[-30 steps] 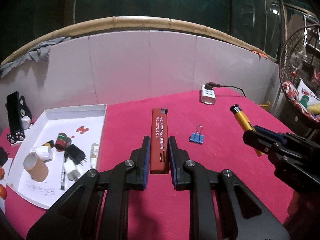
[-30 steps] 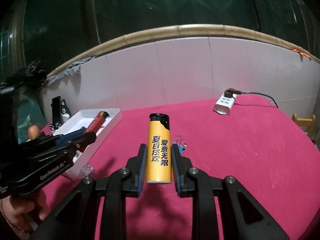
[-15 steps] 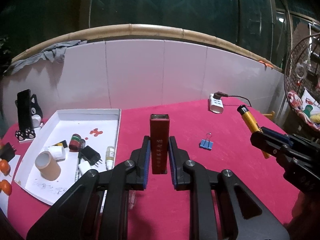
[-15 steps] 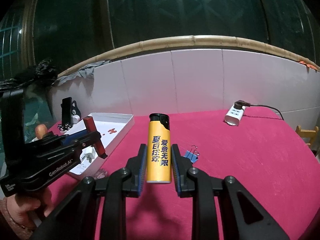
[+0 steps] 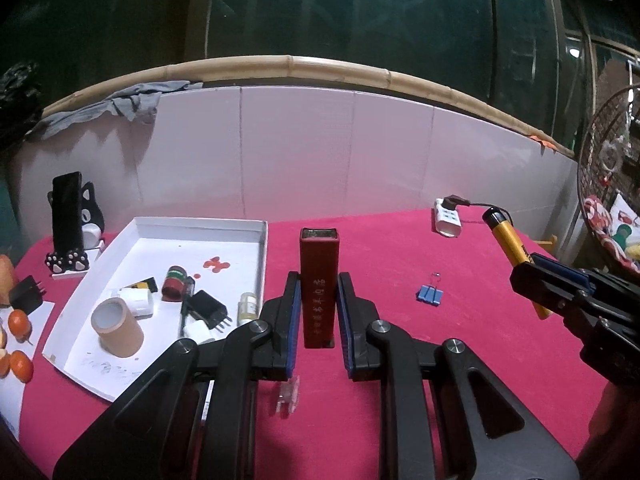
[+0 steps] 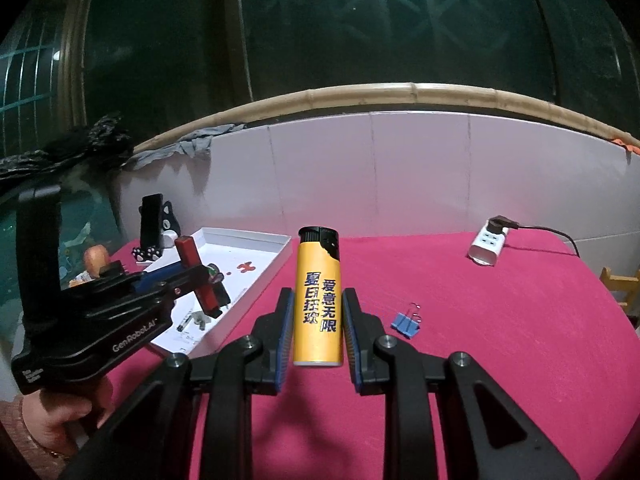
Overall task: Organize rigid objects
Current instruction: 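Carry the yellow lighter in the right tool while the left tool carries the red lighter to the tray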
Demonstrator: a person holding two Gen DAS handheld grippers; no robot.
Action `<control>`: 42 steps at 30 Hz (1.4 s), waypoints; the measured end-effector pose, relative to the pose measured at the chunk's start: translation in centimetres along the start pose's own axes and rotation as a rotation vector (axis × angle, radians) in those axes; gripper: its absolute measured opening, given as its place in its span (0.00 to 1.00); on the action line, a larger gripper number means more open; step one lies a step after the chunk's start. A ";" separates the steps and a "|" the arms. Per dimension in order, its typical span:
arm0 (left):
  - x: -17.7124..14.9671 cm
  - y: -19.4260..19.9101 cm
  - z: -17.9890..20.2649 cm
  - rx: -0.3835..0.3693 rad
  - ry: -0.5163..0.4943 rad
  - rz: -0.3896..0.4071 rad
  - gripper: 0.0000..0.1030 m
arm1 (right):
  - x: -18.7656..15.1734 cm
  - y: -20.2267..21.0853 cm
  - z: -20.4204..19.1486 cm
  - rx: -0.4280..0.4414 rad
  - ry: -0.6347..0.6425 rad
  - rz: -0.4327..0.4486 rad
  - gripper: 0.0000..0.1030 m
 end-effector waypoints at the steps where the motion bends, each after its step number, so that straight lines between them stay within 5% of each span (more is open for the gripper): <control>1: 0.0 0.1 -0.2 0.004 0.003 0.002 0.16 | 0.0 -0.1 -0.2 0.004 0.003 0.000 0.22; 42: -0.7 2.4 -9.2 0.130 0.125 0.022 0.16 | 1.8 -4.5 -9.8 0.164 0.151 -0.043 0.22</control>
Point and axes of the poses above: each gripper's, at about its wrist camera, not at the fingertips, and y roughly against the way its jaws point, z to its right, x to its top, the point moved 4 cm from there along -y, roughly the way its jaws point, and after that the axes turned 12 degrees about z, right-handed, at the moved point
